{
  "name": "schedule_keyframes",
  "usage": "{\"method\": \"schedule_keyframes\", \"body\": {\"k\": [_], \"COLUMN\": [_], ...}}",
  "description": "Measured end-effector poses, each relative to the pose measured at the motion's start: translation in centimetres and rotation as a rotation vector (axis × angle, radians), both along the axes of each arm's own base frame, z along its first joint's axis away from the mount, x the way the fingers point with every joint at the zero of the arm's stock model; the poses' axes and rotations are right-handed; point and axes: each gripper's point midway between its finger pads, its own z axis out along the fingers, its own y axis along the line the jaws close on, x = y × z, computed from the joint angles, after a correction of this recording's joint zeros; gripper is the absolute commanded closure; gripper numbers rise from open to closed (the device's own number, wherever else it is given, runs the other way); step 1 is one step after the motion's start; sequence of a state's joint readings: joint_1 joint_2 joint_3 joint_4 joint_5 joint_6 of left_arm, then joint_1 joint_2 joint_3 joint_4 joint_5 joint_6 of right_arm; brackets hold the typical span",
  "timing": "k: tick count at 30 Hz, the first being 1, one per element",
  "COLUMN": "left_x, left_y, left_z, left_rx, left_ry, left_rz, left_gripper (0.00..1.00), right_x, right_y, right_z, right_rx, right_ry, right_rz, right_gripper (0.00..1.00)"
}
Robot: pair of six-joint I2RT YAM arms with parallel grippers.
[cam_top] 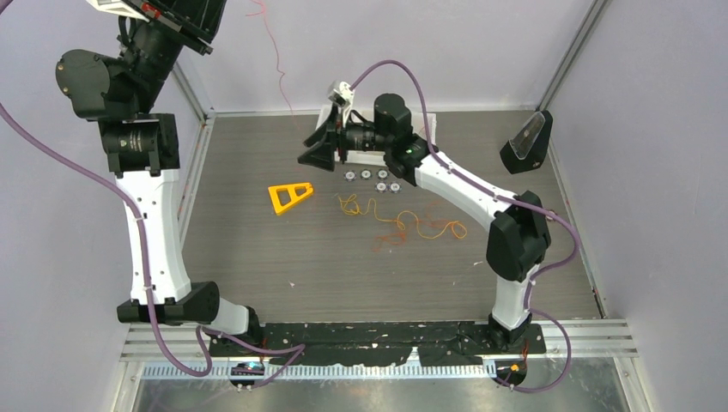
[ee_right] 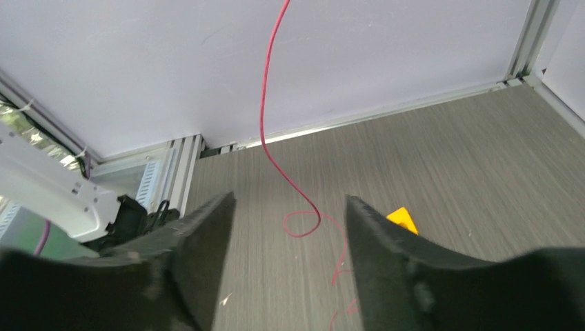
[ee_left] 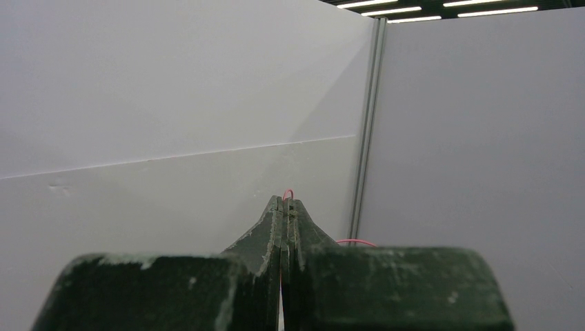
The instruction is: Untangle the cables
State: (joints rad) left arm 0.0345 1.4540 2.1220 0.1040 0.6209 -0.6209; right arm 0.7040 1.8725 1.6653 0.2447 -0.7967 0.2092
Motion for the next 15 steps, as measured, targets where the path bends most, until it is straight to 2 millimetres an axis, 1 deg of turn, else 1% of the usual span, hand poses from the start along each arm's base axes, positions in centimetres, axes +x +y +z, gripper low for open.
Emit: {"method": "schedule_keyframes", "body": {"k": [1, 2, 4, 7, 8, 10, 11, 12, 13, 15], "left_x": [0.1, 0.1, 0.3, 0.6, 0.8, 1.6, 2.2, 2.8, 3.5, 5.0], "left_y": [0.0, 0.1, 0.3, 1.1, 1.6, 3.3, 4.3, 5.5, 6.5, 8.4], "left_z": [0.0, 0.0, -0.1, -0.1, -0.2, -1.3, -2.2, -3.7, -5.7, -11.7], "left_rx": [-0.002, -0.003, -0.007, -0.018, -0.024, -0.035, -0.033, -0.022, -0.004, 0.066], "left_ry": [0.002, 0.003, 0.006, 0.012, 0.020, 0.061, 0.089, 0.124, 0.165, 0.282], "left_rz": [0.002, 0.004, 0.013, 0.044, 0.064, 0.132, 0.178, 0.235, 0.292, 0.398], "left_gripper": [1.00, 1.00, 1.00, 1.00, 1.00, 1.00, 1.00, 1.00, 1.00, 1.00], "right_x": [0.4, 0.7, 1.2, 1.6, 1.7, 1.8, 1.8, 1.9, 1.9, 2.0], "right_y": [0.5, 1.0, 1.8, 2.0, 2.0, 2.0, 1.9, 1.7, 1.4, 0.6], "right_z": [0.0, -0.1, -0.6, -1.4, -1.5, -1.3, -1.1, -0.9, -0.5, 0.7], "right_rx": [0.006, 0.009, 0.011, 0.000, -0.001, 0.004, 0.008, 0.012, 0.019, 0.037], "right_ry": [-0.004, -0.010, -0.002, 0.009, 0.011, 0.006, 0.002, 0.001, 0.004, 0.006], "right_rz": [-0.003, -0.006, -0.014, -0.025, -0.028, -0.032, -0.035, -0.040, -0.047, -0.062], "right_gripper": [0.65, 0.80, 0.93, 0.95, 0.94, 0.95, 0.94, 0.95, 0.95, 0.95]}}
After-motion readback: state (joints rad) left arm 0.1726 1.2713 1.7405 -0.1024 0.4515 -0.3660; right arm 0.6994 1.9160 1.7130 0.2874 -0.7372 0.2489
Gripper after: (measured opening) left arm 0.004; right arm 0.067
